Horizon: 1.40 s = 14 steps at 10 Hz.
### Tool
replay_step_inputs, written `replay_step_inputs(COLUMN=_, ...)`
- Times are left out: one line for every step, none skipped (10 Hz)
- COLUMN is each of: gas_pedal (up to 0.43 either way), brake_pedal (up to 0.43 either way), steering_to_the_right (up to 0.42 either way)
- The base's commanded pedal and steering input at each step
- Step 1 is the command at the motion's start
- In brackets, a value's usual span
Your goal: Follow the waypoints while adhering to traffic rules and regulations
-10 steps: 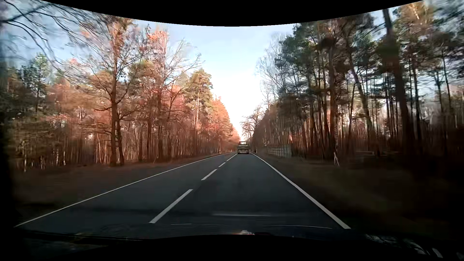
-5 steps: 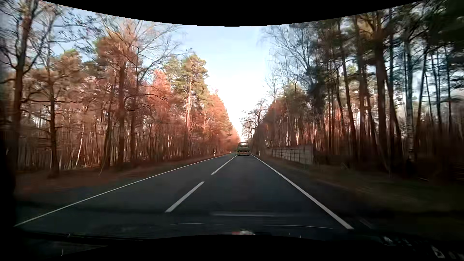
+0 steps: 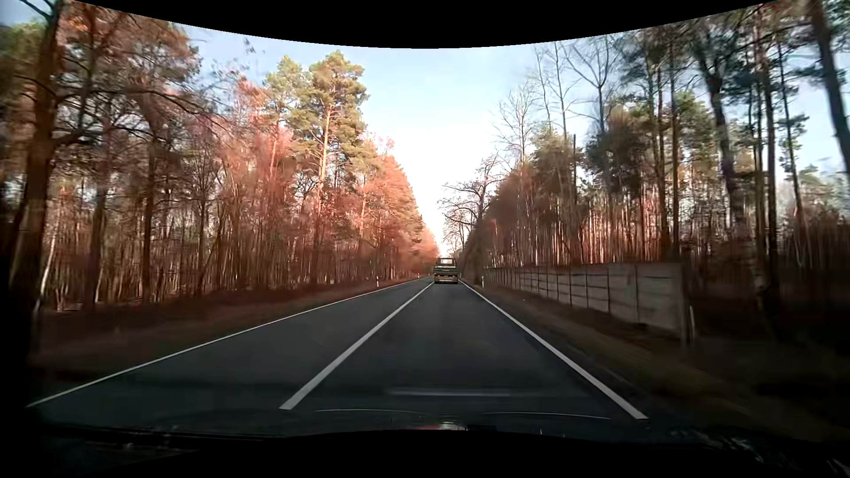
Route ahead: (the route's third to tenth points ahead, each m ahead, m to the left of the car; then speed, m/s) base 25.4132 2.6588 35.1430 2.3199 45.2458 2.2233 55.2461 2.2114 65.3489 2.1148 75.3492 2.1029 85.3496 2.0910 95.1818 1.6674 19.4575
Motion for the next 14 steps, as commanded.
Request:
replay_step_inputs(gas_pedal=0.047, brake_pedal=0.0, steering_to_the_right=0.0)
replay_step_inputs(gas_pedal=0.047, brake_pedal=0.0, steering_to_the_right=0.0)
replay_step_inputs(gas_pedal=0.047, brake_pedal=0.0, steering_to_the_right=0.0)
replay_step_inputs(gas_pedal=0.047, brake_pedal=0.0, steering_to_the_right=0.0)
replay_step_inputs(gas_pedal=0.039, brake_pedal=0.0, steering_to_the_right=0.0)
replay_step_inputs(gas_pedal=0.039, brake_pedal=0.0, steering_to_the_right=0.0)
replay_step_inputs(gas_pedal=0.028, brake_pedal=0.0, steering_to_the_right=0.0)
replay_step_inputs(gas_pedal=0.028, brake_pedal=0.0, steering_to_the_right=0.0)
replay_step_inputs(gas_pedal=0.028, brake_pedal=0.0, steering_to_the_right=0.0)
replay_step_inputs(gas_pedal=0.008, brake_pedal=0.0, steering_to_the_right=0.0)
replay_step_inputs(gas_pedal=0.008, brake_pedal=0.0, steering_to_the_right=0.0)
replay_step_inputs(gas_pedal=0.008, brake_pedal=0.0, steering_to_the_right=0.0)
replay_step_inputs(gas_pedal=0.008, brake_pedal=0.0, steering_to_the_right=0.0)
replay_step_inputs(gas_pedal=0.008, brake_pedal=0.0, steering_to_the_right=0.0)
